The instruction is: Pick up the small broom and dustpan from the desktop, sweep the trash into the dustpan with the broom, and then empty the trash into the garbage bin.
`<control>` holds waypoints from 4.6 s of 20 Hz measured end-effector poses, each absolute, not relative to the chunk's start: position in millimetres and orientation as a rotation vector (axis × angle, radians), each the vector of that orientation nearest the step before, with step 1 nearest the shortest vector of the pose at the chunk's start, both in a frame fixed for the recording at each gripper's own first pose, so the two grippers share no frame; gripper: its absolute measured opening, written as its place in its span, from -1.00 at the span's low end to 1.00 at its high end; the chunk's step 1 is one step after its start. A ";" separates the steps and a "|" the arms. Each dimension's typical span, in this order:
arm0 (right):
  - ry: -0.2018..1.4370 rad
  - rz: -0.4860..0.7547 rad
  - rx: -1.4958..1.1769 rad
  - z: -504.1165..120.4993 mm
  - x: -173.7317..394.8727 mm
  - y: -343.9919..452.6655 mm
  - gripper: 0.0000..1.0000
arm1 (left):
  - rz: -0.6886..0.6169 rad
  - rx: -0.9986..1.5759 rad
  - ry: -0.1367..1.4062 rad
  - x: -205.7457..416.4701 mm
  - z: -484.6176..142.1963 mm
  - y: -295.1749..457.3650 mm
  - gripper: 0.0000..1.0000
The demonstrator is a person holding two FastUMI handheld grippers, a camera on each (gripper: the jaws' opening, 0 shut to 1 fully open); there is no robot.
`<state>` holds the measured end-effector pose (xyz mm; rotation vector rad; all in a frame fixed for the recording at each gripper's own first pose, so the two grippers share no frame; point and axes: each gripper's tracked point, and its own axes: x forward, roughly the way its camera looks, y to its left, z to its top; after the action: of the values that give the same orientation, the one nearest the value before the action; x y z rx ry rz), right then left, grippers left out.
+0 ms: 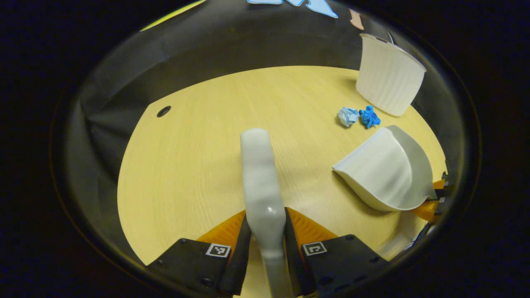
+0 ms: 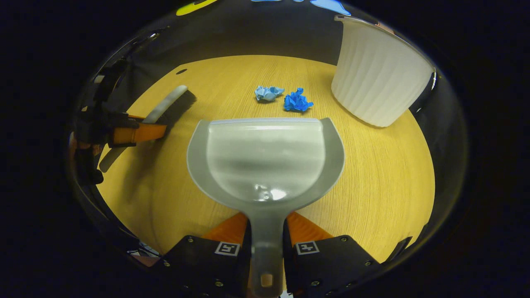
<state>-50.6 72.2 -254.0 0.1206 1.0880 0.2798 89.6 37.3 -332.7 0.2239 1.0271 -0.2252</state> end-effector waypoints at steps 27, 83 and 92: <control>1.053 0.543 -0.052 -278.2 -28.6 -19.3 -0.31 | -0.667 0.446 0.996 196.8 -346.2 -126.8 0.02; 1.033 0.269 0.058 -186.6 -12.1 -199.0 -0.39 | -0.608 0.219 0.948 179.4 -330.9 44.0 -0.02; 1.040 0.279 0.081 -97.5 10.8 -239.1 -0.39 | -0.575 0.206 0.916 160.2 -320.7 80.3 -0.02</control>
<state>10.8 -239.1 -97.5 0.0807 1.0397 0.2789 160.2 80.3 -320.7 0.2065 0.9157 -0.5753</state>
